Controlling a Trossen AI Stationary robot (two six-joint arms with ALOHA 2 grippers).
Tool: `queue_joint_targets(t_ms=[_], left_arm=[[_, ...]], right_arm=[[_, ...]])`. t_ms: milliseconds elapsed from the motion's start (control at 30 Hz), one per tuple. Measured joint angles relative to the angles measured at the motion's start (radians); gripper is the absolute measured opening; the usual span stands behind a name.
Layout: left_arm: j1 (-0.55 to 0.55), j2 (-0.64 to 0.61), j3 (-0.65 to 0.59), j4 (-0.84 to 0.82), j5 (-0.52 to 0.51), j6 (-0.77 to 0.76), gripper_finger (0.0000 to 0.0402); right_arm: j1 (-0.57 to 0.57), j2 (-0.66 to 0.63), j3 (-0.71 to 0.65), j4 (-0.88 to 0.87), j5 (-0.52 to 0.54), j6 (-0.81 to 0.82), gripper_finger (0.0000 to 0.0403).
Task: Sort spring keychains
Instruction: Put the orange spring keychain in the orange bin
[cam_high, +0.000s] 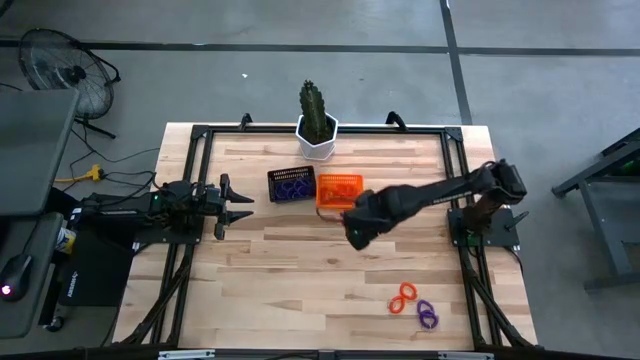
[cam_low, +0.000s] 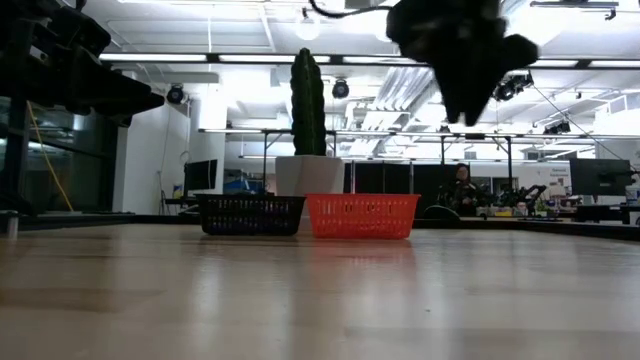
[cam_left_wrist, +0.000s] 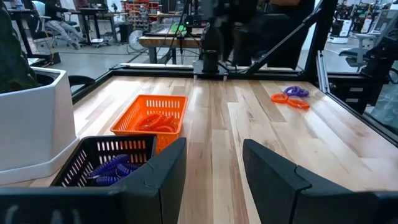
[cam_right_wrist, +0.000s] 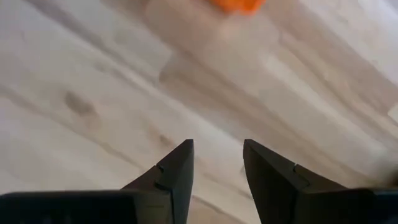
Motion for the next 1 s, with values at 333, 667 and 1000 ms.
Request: queue_joint_targets(t_ms=[333,667,1000], left_arm=[[0.0,0.0,0.0,0.0,0.0,0.0,0.0156],[0.0,0.0,0.0,0.0,0.0,0.0,0.0156],[0.0,0.0,0.0,0.0,0.0,0.0,0.0156]], right_arm=[[0.174,0.0,-0.003,-0.014,-0.042,0.102,0.0135],[0.315,0.0,-0.209,0.214,-0.191,0.249,0.0135],[0.435,-0.001,-0.37,0.345,-0.257,0.446,0.0135]])
